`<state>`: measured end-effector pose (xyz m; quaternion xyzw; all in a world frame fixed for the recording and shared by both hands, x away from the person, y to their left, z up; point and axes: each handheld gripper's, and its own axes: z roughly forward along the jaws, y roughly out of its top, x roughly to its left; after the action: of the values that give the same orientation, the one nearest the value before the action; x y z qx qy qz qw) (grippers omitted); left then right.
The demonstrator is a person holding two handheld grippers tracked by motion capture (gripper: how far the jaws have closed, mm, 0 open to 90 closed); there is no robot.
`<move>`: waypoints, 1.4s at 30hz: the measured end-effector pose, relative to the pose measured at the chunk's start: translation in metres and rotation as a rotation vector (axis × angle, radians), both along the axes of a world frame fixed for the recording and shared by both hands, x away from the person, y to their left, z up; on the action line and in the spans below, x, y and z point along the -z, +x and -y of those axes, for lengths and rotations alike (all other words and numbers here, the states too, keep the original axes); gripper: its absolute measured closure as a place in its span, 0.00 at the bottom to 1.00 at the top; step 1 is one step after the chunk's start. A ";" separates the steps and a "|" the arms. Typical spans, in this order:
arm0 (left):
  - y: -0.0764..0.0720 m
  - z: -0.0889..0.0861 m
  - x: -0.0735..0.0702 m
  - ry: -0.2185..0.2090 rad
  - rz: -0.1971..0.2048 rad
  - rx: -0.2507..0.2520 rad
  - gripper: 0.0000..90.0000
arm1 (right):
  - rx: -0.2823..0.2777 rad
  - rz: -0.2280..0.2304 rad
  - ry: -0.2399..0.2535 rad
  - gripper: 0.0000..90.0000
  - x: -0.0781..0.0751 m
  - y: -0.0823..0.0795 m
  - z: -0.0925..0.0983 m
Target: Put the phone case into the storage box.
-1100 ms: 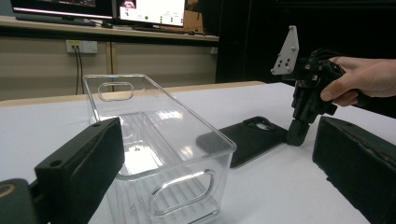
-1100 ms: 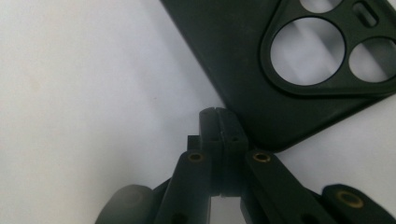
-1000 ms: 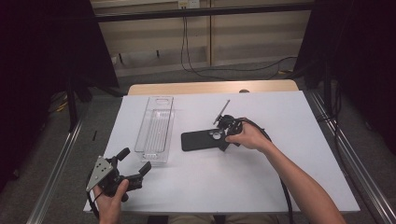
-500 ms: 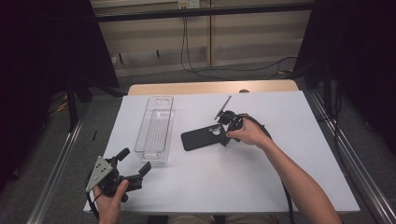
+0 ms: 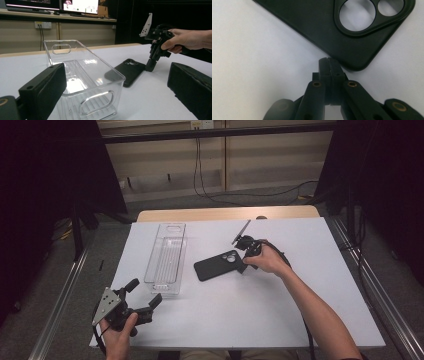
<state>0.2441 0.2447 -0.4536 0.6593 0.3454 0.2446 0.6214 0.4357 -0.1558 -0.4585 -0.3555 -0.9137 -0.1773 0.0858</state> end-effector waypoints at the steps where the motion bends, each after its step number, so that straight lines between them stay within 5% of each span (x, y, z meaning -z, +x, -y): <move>1: 0.000 -0.001 0.000 0.006 0.001 -0.001 0.03 | 0.002 0.007 -0.009 1.00 -0.001 0.001 0.000; 17: 0.000 0.000 0.000 0.002 0.001 -0.003 0.03 | 0.071 0.052 -0.036 1.00 -0.001 0.014 0.004; 29: 0.001 -0.002 0.000 0.004 -0.002 0.000 0.03 | 0.058 0.093 -0.049 1.00 -0.003 0.012 0.005; 42: 0.001 -0.002 0.000 0.002 -0.001 -0.008 0.03 | 0.057 0.175 0.099 1.00 -0.017 0.000 0.000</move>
<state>0.2453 0.2469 -0.4540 0.6587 0.3484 0.2471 0.6195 0.4353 -0.1561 -0.4413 -0.3597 -0.8974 -0.2550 0.0180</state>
